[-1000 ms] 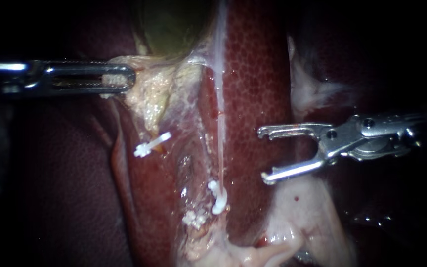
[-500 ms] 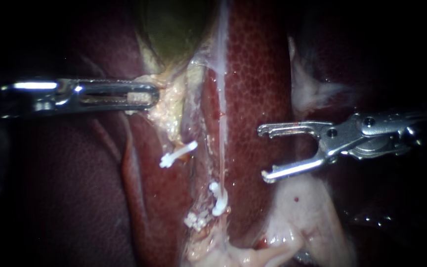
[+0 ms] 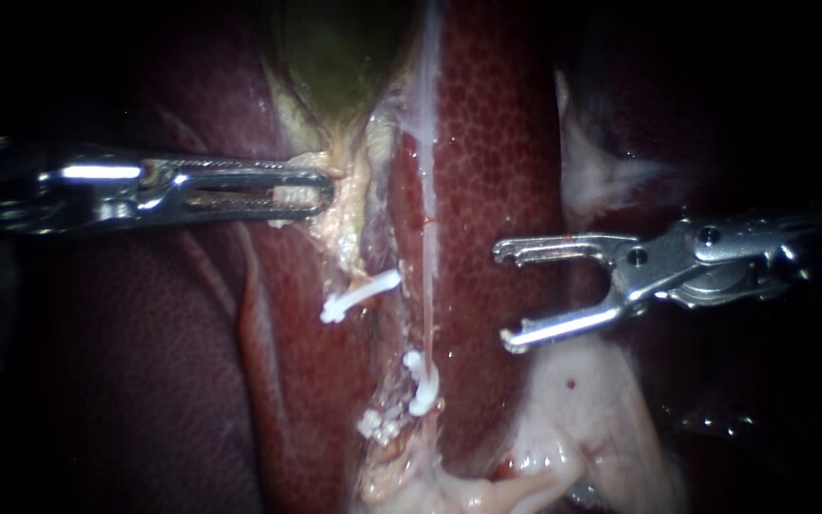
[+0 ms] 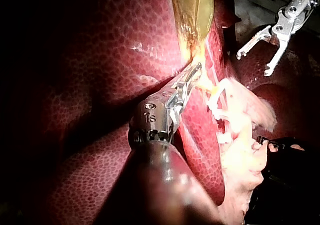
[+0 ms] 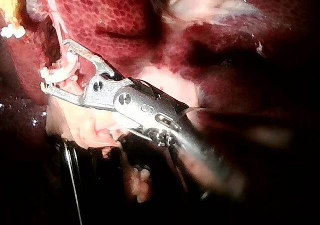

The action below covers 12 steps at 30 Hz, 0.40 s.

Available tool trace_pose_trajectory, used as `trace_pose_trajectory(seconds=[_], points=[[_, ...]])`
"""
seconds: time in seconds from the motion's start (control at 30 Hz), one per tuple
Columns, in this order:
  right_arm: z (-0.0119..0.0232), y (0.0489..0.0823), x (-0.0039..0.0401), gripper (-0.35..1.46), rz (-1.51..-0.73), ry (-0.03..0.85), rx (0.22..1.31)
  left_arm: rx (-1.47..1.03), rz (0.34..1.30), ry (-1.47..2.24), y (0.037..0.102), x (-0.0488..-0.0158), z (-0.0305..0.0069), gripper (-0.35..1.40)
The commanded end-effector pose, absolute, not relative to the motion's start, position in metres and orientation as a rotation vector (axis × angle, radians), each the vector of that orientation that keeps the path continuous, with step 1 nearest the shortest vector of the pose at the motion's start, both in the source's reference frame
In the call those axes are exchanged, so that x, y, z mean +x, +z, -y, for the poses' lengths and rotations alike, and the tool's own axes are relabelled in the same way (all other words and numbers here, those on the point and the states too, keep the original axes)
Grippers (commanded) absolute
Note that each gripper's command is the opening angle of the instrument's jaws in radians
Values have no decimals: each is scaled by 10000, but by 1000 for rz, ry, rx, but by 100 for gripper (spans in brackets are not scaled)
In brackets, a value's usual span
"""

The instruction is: Going back second clip right tube

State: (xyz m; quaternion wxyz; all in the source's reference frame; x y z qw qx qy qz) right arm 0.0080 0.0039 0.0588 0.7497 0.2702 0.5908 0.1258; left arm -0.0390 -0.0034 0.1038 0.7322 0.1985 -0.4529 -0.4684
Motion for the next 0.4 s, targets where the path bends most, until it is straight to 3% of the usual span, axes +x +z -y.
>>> trace_pose_trajectory(seconds=[0.03,0.4], points=[[-40,587,80,60,-1292,272,588,436,996,-1031,1038,-391,34,-35],[-41,584,80,60,-1296,270,585,436,996,-1031,1038,-391,34,-35]])
